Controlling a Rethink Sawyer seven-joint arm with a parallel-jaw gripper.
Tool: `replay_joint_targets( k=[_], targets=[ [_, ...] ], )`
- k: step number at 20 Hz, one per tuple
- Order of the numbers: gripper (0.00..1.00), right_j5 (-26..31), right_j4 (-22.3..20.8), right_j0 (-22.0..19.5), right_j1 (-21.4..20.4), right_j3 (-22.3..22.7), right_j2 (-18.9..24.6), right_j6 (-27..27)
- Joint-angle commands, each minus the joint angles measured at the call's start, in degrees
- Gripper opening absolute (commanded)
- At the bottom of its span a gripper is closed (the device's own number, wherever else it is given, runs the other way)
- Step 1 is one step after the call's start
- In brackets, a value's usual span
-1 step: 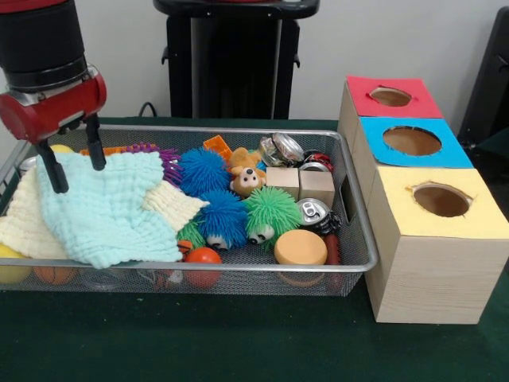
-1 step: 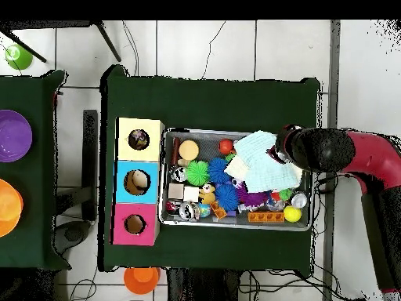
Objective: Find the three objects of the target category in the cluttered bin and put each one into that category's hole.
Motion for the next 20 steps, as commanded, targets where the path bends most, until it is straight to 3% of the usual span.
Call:
replay_joint_targets(
  k=[1, 5, 10, 20],
  targets=[
    [1.0, 5.95, -4.23, 0.78, 2.49, -1.15, -1.07, -14.99],
    [1.0, 3.87, -3.59, 0.35, 3.35, -0.8, -0.57, -13.66],
    [1.0, 2.05, -7.47, 1.77, 4.28, -2.98, -2.54, -13.34],
    [1.0, 3.4, -14.04, 3.12, 5.36, -2.21, -5.97, -12.36]
  ],
)
